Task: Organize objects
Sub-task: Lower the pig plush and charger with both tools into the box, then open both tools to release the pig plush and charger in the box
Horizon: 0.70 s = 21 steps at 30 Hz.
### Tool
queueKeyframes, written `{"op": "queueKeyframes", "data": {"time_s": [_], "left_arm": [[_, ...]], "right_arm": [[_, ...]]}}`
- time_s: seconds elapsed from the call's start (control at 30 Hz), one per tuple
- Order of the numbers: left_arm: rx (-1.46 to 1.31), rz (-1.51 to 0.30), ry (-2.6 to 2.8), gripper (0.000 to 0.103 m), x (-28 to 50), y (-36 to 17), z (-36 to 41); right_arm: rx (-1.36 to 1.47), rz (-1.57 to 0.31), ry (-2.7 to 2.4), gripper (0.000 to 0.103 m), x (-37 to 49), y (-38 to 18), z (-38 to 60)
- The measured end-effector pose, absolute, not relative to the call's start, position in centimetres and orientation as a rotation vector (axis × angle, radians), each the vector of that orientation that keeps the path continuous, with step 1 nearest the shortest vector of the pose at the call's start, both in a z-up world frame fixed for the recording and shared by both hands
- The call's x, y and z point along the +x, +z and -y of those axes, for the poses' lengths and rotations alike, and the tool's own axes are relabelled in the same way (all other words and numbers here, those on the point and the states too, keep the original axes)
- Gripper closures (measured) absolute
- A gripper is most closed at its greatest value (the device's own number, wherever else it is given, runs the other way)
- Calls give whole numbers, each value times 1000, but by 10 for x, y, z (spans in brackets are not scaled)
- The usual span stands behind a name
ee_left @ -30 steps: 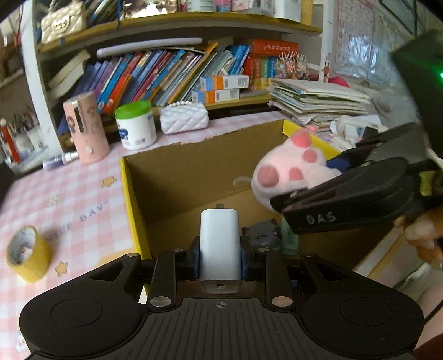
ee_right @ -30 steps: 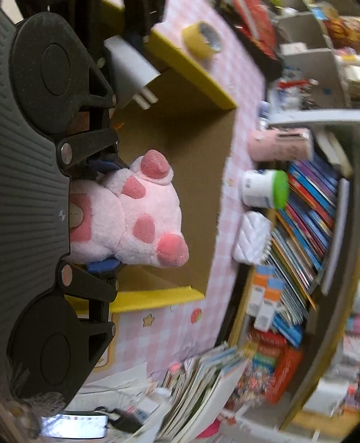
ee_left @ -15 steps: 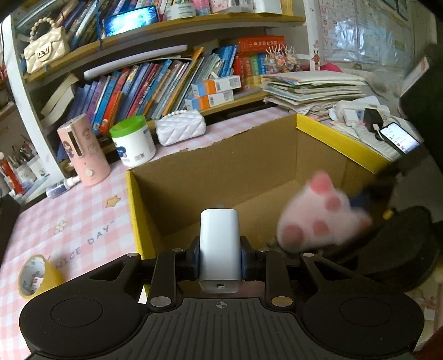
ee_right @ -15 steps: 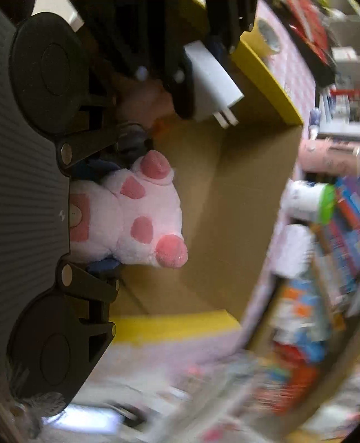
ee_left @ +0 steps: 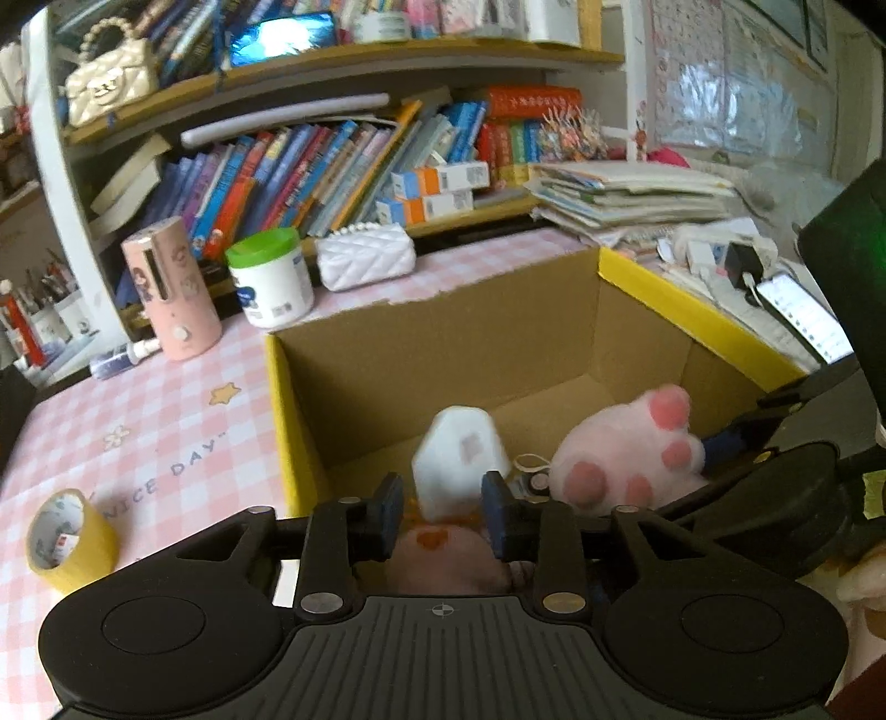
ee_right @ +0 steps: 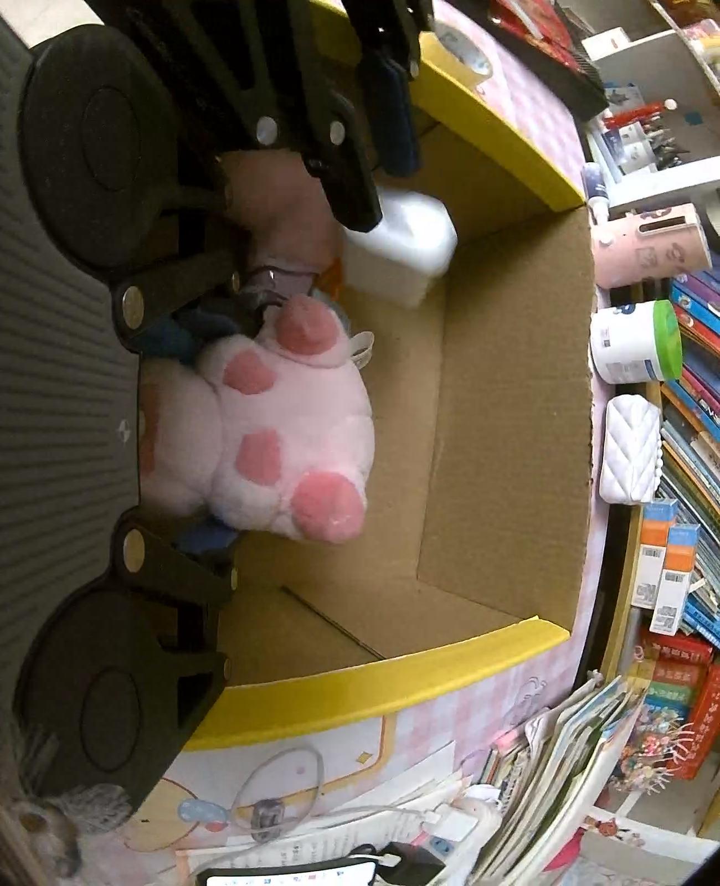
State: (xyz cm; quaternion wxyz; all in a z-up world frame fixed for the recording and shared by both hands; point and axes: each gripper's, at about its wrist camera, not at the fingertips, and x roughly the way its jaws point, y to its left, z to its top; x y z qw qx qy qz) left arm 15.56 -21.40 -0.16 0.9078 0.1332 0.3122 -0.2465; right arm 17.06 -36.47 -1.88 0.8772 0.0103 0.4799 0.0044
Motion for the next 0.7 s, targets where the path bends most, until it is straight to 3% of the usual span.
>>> {"op": "queueKeyframes", "data": {"time_s": [0.07,0.23,0.37,0.7], "left_arm": [[248,-627,-491,60,153,3,209],[175,-576,-463,52,145,18,196],[125,-531,-435,34,136,28,185],[90,-460,-443,27,105,38,162]], "right_arm": [[52,-985,5,39,168,-15,366],[66,-910,-3,34,160,-2,363],[51,-806,-33,26,148,13,359],[71,-604,-149,21,110,39,355]]}}
